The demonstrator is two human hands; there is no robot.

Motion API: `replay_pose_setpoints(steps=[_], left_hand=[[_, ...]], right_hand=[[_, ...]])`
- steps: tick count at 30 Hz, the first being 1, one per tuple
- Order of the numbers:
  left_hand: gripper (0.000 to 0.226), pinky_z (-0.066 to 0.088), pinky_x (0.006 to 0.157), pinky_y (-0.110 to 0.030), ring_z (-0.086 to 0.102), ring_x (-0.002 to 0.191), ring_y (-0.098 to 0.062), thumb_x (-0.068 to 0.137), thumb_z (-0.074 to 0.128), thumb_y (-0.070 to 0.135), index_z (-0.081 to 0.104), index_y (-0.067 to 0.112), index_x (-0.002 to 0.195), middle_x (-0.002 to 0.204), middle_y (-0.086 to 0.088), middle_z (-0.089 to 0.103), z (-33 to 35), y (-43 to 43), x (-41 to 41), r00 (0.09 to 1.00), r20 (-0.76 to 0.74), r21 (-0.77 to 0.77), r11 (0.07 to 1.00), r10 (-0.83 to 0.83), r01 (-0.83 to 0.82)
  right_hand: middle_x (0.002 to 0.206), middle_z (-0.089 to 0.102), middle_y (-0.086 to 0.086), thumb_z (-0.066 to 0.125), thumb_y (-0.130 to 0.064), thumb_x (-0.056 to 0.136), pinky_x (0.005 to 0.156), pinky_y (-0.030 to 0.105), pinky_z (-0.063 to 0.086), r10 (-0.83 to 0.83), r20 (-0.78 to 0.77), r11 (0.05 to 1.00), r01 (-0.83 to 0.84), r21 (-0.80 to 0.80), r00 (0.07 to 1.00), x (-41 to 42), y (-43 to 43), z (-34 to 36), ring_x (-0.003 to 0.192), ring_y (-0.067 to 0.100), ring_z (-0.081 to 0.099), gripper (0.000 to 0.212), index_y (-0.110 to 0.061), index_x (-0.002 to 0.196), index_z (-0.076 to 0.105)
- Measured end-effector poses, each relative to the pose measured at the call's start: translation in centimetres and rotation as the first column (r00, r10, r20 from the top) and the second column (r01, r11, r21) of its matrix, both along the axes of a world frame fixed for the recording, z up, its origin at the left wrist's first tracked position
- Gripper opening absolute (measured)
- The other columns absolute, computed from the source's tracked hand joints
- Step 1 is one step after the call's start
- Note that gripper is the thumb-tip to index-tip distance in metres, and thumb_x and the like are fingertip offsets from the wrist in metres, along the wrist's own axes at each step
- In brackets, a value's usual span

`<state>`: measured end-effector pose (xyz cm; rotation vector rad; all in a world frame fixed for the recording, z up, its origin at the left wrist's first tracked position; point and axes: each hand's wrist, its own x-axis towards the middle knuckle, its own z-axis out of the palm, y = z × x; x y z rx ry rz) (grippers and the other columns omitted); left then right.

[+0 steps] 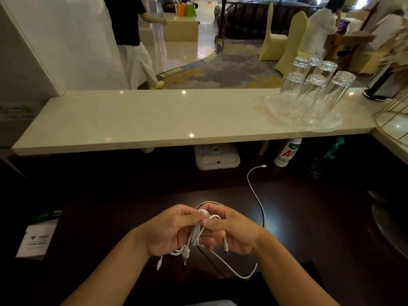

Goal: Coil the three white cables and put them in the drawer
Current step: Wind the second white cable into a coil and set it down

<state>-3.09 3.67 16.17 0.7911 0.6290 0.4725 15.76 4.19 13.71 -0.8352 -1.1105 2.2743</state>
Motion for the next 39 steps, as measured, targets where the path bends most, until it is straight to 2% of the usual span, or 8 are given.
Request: replay_pose_setpoints(steps=[6,10,14,20,26,30,34,39], left_hand=[[0.044,0.053,0.056,-0.022,0.07,0.061,-0.027,0.101,0.045,0.024,0.071,-0.007,0.083,0.073,-0.024,0.069,-0.1,-0.8,1.4,0.951,-0.24,0.129,0.978,0.193,-0.166],[0.05,0.047,0.045,-0.022,0.058,0.04,-0.017,0.099,0.051,0.027,0.068,-0.012,0.073,0.054,-0.019,0.064,-0.8,-1.4,3.3,0.763,-0.394,0.3,0.856,0.512,-0.42],[0.041,0.042,0.042,-0.024,0.053,0.036,-0.017,0.093,0.061,0.029,0.069,-0.003,0.069,0.046,-0.014,0.057,-1.7,-1.6,4.9,0.555,-0.437,0.205,0.679,0.708,-0.705],[0.046,0.043,0.042,-0.024,0.051,0.034,-0.019,0.094,0.06,0.03,0.064,0.001,0.06,0.039,-0.011,0.052,-3.4,-1.9,5.4,0.385,-0.529,0.192,0.548,0.756,-0.814],[0.042,0.054,0.061,-0.029,0.073,0.076,-0.022,0.103,0.04,0.035,0.072,0.012,0.089,0.08,-0.012,0.076,-3.1,-2.5,5.4,0.528,-0.487,0.181,0.672,0.696,-0.718],[0.037,0.05,0.058,-0.024,0.066,0.065,-0.012,0.103,0.043,0.028,0.068,0.007,0.085,0.069,-0.003,0.07,-2.4,-2.6,5.2,0.575,-0.394,0.103,0.656,0.717,-0.748],[0.038,0.043,0.048,-0.026,0.049,0.052,-0.014,0.098,0.048,0.019,0.064,0.004,0.066,0.059,-0.008,0.053,-2.3,-2.4,4.7,0.527,-0.389,0.001,0.573,0.756,-0.82],[0.035,0.047,0.059,-0.03,0.061,0.061,-0.02,0.097,0.045,0.02,0.067,0.002,0.076,0.06,-0.007,0.063,-3.0,-2.6,5.3,0.392,-0.485,0.096,0.493,0.782,-0.865]], right_hand=[[0.066,0.055,0.008,0.066,-0.017,0.091,0.054,0.023,0.045,-0.023,0.043,1.0,0.022,0.009,0.999,-0.2,-0.5,-0.9,0.066,0.022,0.051,0.028,-0.006,0.114,0.055],[0.065,0.056,0.003,0.06,-0.024,0.097,0.044,0.016,0.034,-0.012,0.16,0.998,0.001,0.066,0.987,-0.6,-0.4,-0.2,0.069,0.019,0.048,0.021,-0.012,0.114,0.059],[0.065,0.045,-0.002,0.051,-0.041,0.099,0.043,0.018,0.018,-0.041,0.213,0.997,0.026,0.073,0.976,-1.2,-0.2,-0.1,0.062,0.011,0.036,0.024,-0.017,0.101,0.052],[0.058,0.047,-0.009,0.037,-0.067,0.095,0.044,0.021,0.03,-0.158,0.465,0.968,0.043,0.249,0.871,-3.8,-0.9,-1.4,0.058,0.007,0.045,0.046,-0.025,0.083,0.052],[0.051,0.048,-0.013,0.038,-0.049,0.102,0.044,0.024,0.029,-0.244,0.491,0.951,0.108,0.288,0.836,-3.8,-0.8,-1.2,0.045,0.0,0.044,0.037,-0.02,0.084,0.053],[0.054,0.053,-0.012,0.04,-0.045,0.102,0.042,0.021,0.032,-0.27,0.458,0.935,0.116,0.336,0.847,-3.9,-0.7,-1.0,0.045,0.0,0.045,0.036,-0.019,0.081,0.052],[0.057,0.064,-0.015,0.042,-0.034,0.103,0.047,0.018,0.036,-0.26,0.4,0.924,0.106,0.367,0.879,-4.2,-1.0,-1.1,0.05,-0.002,0.053,0.03,-0.01,0.09,0.054],[0.056,0.057,-0.011,0.048,-0.028,0.102,0.054,0.011,0.041,-0.375,0.45,0.861,0.124,0.493,0.81,-5.5,-1.5,-1.3,0.051,-0.005,0.053,0.027,-0.018,0.078,0.053]])
